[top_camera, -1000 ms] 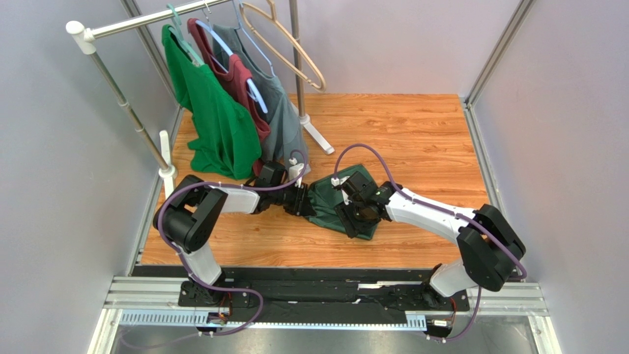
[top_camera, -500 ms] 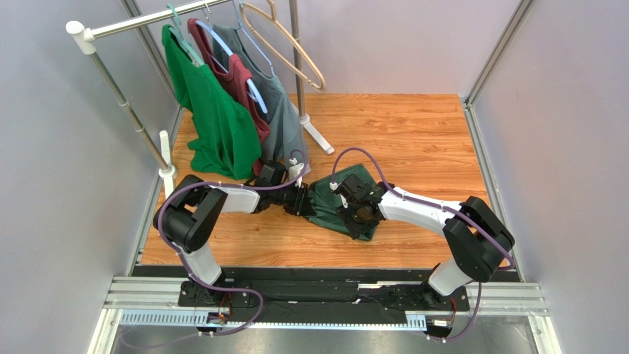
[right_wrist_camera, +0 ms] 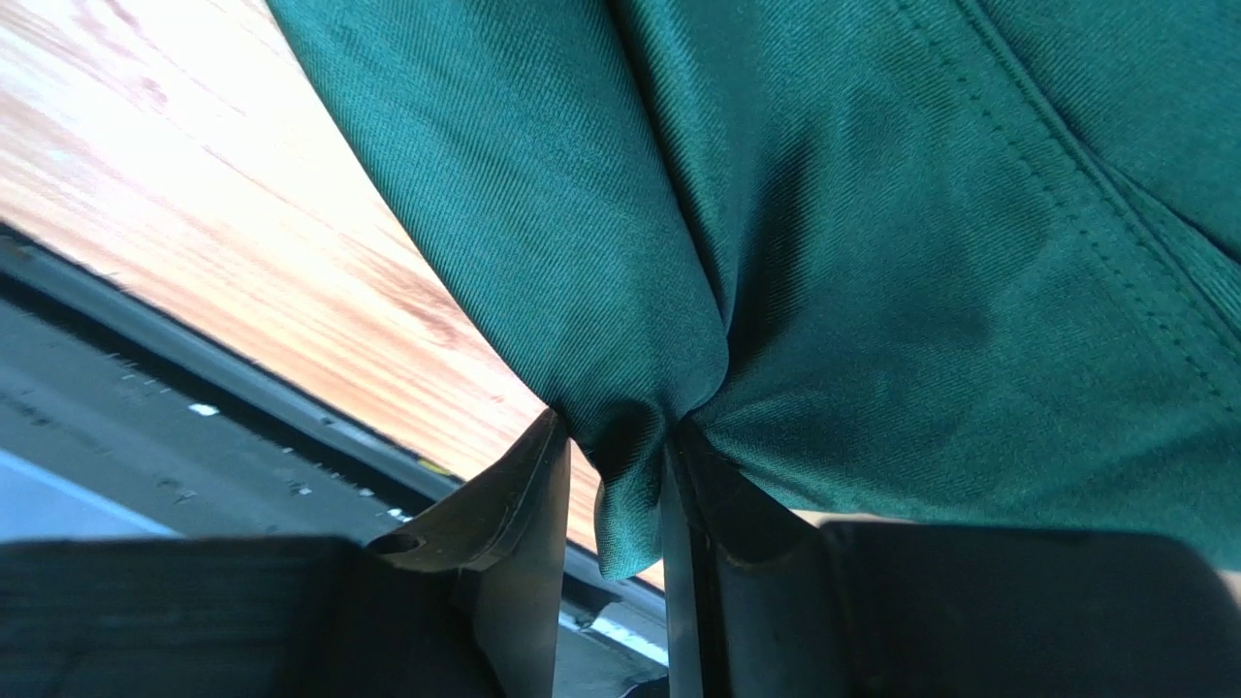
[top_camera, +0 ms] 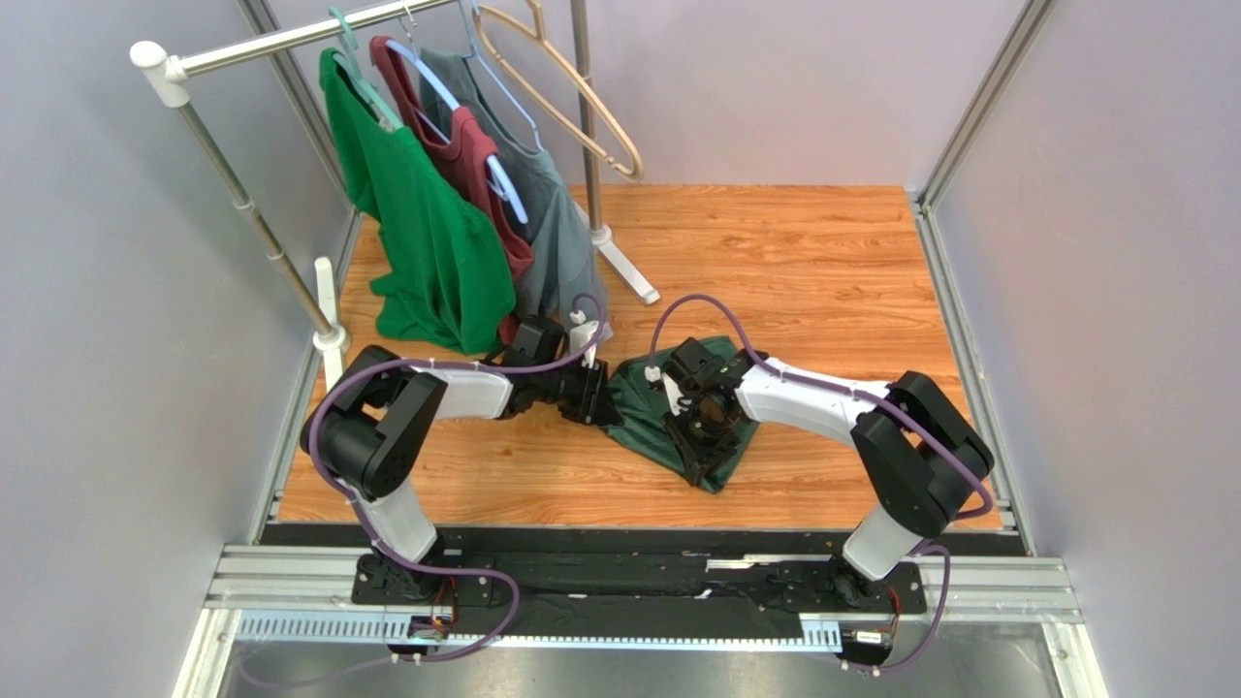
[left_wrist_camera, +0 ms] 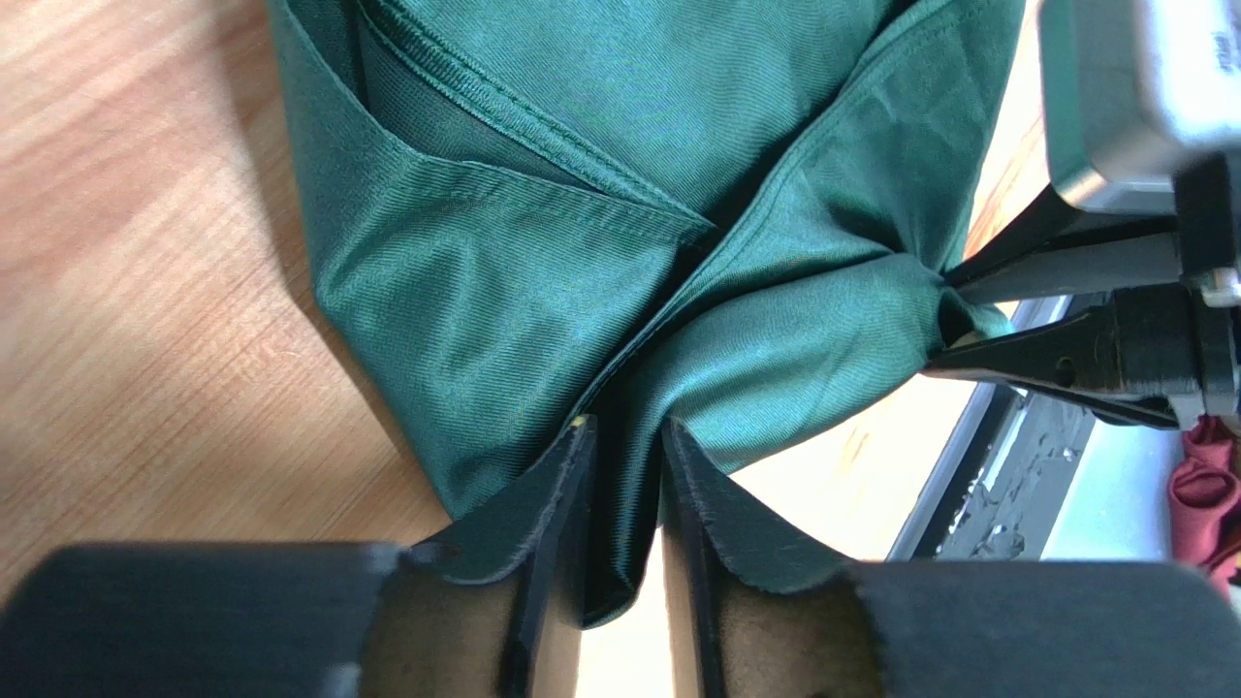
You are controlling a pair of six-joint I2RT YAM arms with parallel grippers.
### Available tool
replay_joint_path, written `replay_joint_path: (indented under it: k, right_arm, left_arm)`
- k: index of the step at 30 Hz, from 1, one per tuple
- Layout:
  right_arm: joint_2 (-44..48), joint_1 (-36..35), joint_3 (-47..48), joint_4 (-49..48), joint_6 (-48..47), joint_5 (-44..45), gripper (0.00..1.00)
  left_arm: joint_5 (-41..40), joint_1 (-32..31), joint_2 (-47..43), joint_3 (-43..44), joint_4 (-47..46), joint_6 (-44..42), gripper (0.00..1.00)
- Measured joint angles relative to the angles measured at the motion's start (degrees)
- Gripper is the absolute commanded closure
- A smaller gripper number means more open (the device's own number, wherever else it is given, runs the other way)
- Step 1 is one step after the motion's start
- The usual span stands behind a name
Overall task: Fold the napkin, place the utensils inside, and roll it up
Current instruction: Roll the napkin with the utensil
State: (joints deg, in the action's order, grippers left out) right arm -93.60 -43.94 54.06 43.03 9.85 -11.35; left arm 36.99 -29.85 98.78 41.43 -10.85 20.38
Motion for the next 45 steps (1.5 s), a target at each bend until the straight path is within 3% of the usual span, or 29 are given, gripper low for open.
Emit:
replay_joint_path:
  k: [5, 11, 17, 24, 45]
  right_arm:
    - [-1.36, 2.32, 0.09, -0.37, 0.46, -4.79, 0.80]
    - [-2.64, 4.52, 0.11, -0.63, 1.03, -9.49, 0.81]
    - [-4.09, 6.27, 0.09, -1.03, 1.14, -13.77, 0.83]
    - [-6.32, 7.91, 0.11, -1.55, 1.27, -19.26, 0.84]
    - [-10.29, 10.80, 0.00, -3.13, 1.29, -28.22, 0.84]
  left_arm:
    - [-1.11, 0.42, -1.75, 0.00, 1.03, 0.37, 0.40]
    - [-4.83, 1.53, -5.66, 0.00, 3.21, 1.07, 0.31]
    - [-8.17, 2.73, -11.08, -0.22, 3.19, 1.38, 0.30]
    - [-6.75, 4.79, -11.56, -4.31, 0.20, 1.70, 0.30]
    - [-1.25, 5.95, 2.14, -2.03, -15.87, 5.22, 0.35]
